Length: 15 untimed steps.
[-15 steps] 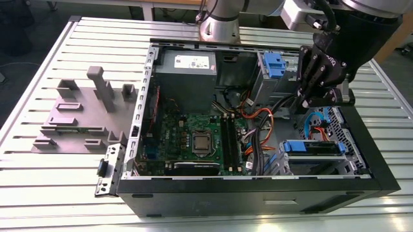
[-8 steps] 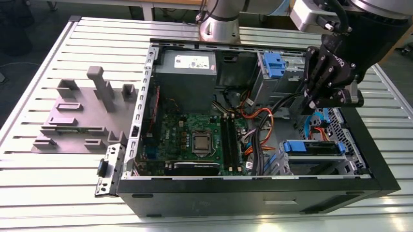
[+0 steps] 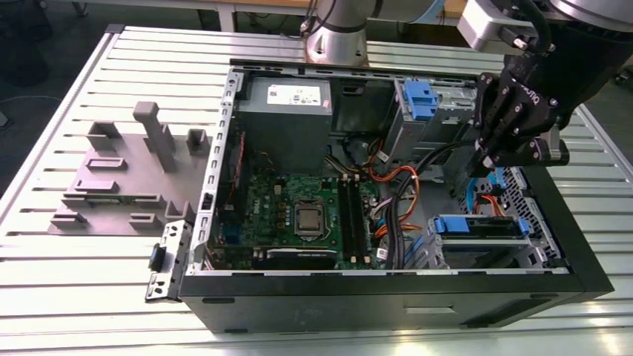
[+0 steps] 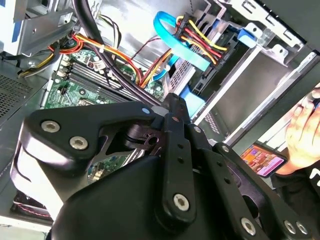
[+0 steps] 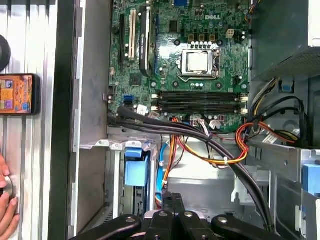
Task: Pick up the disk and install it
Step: 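Insert the second disk wire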
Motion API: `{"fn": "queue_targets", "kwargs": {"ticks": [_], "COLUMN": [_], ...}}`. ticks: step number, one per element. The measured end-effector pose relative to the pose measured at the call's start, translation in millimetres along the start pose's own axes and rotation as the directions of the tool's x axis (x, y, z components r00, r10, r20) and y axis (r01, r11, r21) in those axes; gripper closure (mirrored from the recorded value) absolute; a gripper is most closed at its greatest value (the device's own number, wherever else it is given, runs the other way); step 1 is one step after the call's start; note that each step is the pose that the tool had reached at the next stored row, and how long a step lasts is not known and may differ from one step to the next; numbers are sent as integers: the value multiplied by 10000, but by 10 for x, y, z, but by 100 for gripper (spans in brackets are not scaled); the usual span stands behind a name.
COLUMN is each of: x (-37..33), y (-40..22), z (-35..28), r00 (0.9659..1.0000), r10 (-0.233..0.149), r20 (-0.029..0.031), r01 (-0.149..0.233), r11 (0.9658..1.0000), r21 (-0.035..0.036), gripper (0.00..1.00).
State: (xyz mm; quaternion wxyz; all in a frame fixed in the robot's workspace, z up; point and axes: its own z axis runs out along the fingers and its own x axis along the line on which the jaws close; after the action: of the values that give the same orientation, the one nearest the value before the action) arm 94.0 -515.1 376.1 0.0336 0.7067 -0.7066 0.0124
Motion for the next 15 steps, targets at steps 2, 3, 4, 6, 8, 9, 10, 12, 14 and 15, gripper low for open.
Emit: {"fn": "queue_targets", "kwargs": {"ticks": [2, 3, 4, 6, 8, 9, 10, 12, 14, 15], "x": [5, 8, 12, 21, 30, 36, 42, 54, 67, 74], "y": [-10, -14, -19, -28, -37, -42, -49, -69, -97, -113], "z": [0, 1, 1, 2, 2, 3, 4, 5, 7, 8], "r00": [10000, 10000, 10000, 10000, 10000, 10000, 10000, 10000, 10000, 10000], "r10": [0, 0, 0, 0, 0, 1, 0, 0, 0, 0], "r20": [0, 0, 0, 1, -1, -1, 0, 0, 0, 0], "r01": [0, 0, 0, 0, 0, -1, 0, 0, 0, 0], "r11": [10000, 10000, 10000, 10000, 10000, 10000, 10000, 10000, 10000, 10000], "r21": [0, 0, 0, 0, 0, 0, 0, 0, -2, -2], "gripper": [89, 89, 89, 89, 89, 89, 89, 89, 89, 89]}}
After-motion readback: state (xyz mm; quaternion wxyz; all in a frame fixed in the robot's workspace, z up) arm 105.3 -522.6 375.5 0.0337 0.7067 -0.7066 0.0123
